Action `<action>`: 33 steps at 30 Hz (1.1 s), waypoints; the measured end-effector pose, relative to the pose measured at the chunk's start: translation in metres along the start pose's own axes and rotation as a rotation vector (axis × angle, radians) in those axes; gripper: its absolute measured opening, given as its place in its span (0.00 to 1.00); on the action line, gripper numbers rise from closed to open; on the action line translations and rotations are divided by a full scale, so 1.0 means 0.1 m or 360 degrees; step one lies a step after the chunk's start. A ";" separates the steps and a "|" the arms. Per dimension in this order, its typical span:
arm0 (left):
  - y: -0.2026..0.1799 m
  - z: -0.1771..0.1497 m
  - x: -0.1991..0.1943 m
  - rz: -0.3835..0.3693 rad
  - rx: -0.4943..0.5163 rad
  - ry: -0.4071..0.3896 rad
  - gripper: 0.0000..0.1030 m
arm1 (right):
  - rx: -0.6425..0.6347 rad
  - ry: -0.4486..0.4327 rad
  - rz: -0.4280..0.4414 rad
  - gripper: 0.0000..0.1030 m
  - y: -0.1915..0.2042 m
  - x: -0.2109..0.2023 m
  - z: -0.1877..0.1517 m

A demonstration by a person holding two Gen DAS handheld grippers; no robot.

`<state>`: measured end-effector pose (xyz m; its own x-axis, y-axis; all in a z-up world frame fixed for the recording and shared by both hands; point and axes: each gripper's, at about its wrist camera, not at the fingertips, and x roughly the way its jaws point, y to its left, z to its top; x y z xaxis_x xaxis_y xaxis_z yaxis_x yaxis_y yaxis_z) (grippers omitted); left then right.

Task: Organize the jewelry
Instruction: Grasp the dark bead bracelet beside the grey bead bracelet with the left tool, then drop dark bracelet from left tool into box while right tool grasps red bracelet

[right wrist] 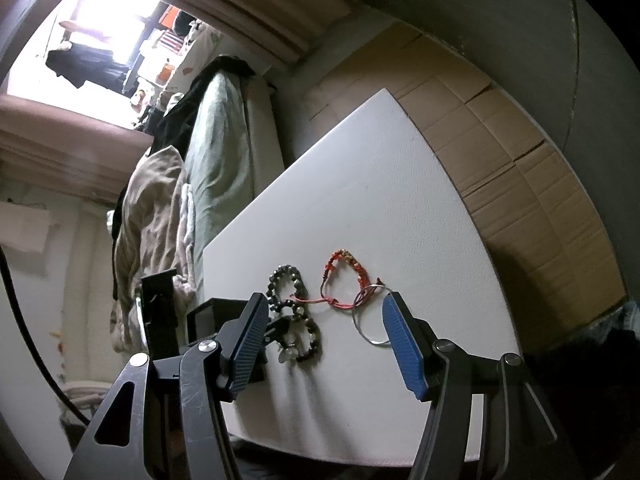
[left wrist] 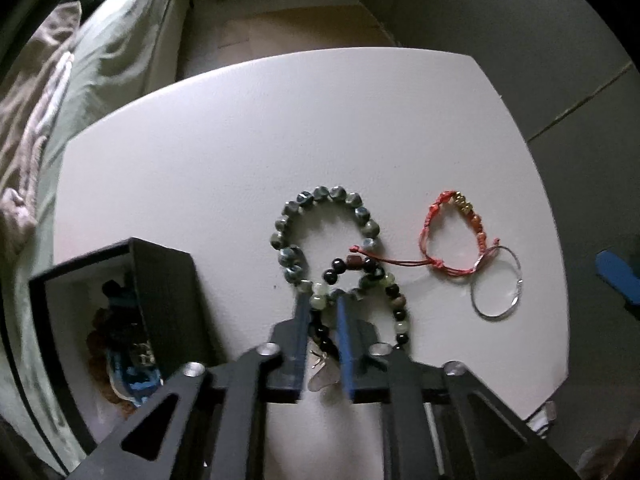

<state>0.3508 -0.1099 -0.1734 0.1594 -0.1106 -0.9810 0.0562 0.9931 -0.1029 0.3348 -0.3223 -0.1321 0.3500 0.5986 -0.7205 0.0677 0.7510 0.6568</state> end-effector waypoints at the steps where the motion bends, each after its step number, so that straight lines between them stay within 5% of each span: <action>1: 0.02 0.00 -0.02 -0.0023 -0.0015 -0.0011 0.07 | -0.0004 0.0005 -0.0005 0.59 0.00 0.02 0.00; 14: 0.09 -0.05 -0.68 -0.0194 0.0035 -0.0244 0.07 | -0.0099 0.0063 -0.0139 0.48 0.06 0.37 0.03; 33: 0.58 -0.23 -1.29 -0.0195 -0.0116 -0.0445 0.07 | -0.0383 0.0061 -0.0519 0.39 0.23 0.87 0.14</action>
<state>0.3112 -0.0372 -0.0566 0.4213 -0.2262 -0.8783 0.0224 0.9707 -0.2393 0.3800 -0.2569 -0.1766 0.3108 0.3247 -0.8933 -0.0528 0.9443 0.3249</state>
